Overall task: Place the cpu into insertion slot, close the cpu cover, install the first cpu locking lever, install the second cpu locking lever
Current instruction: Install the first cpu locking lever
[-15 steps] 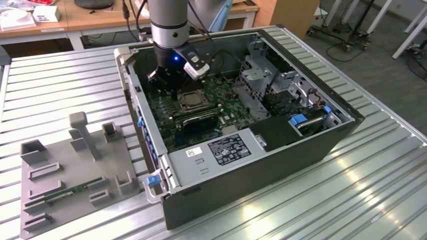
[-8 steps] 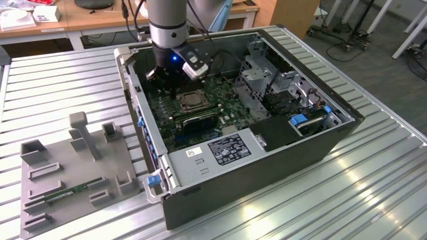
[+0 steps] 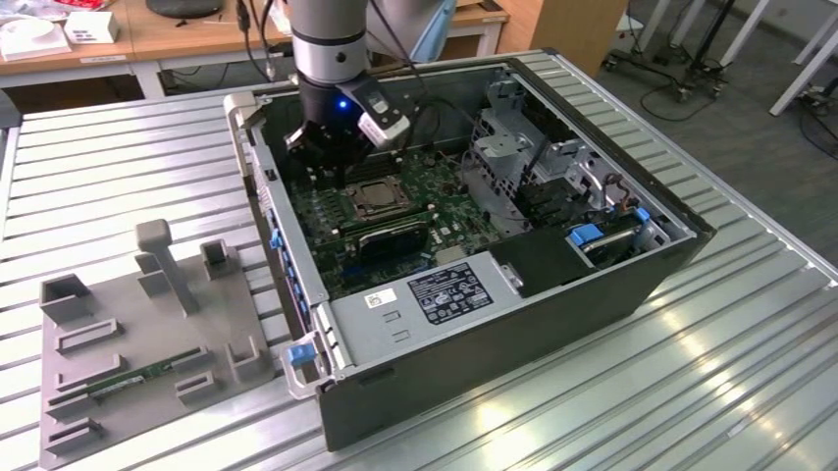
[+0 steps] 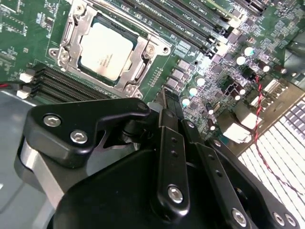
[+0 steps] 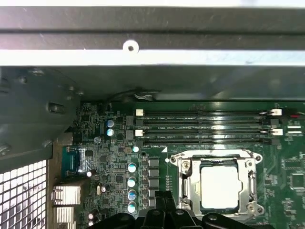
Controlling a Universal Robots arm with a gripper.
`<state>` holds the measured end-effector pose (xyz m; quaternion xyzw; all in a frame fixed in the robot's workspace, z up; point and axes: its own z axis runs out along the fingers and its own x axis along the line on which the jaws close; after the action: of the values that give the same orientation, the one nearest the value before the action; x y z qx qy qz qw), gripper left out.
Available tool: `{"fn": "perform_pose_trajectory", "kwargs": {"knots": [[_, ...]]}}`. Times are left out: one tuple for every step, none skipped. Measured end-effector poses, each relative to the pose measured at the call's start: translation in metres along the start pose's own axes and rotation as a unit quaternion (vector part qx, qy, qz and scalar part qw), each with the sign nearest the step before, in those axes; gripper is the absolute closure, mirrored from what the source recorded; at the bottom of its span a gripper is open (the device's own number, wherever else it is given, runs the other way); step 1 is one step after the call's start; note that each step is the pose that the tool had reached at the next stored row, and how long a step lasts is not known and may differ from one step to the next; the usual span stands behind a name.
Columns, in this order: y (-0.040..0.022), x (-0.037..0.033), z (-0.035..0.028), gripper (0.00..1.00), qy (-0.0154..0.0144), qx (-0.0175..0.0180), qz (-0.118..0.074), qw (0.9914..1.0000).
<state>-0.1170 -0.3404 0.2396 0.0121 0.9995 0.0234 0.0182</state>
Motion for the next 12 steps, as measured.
{"fn": "perform_pose_trajectory", "kwargs": {"knots": [[0.0000, 0.0000, -0.0010, 0.89, -0.0002, 0.0001, 0.000, 1.00000], [0.0001, 0.0003, -0.0011, 0.89, -0.0007, -0.0008, 0.000, 1.00000], [0.0000, 0.0011, -0.0011, 0.89, -0.0012, -0.0026, 0.000, 1.00000], [0.0000, 0.0026, -0.0013, 0.89, -0.0020, -0.0033, 0.000, 0.99999], [0.0000, 0.0045, -0.0014, 0.89, -0.0031, -0.0045, 0.000, 0.99999], [-0.0001, 0.0063, -0.0014, 0.89, -0.0039, -0.0059, 0.000, 0.99998], [-0.0001, 0.0079, -0.0015, 0.89, -0.0047, -0.0070, 0.000, 0.99996], [-0.0001, 0.0089, -0.0015, 0.89, -0.0051, -0.0081, 0.000, 0.99995], [0.0001, 0.0094, -0.0016, 0.89, -0.0052, -0.0095, 0.000, 0.99994], [0.0005, 0.0098, -0.0015, 0.89, -0.0054, -0.0105, 0.000, 0.99993], [0.0010, 0.0100, -0.0015, 0.89, -0.0056, -0.0110, 0.000, 0.99992], [0.0015, 0.0102, -0.0016, 0.89, -0.0059, -0.0113, 0.000, 0.99992]]}}
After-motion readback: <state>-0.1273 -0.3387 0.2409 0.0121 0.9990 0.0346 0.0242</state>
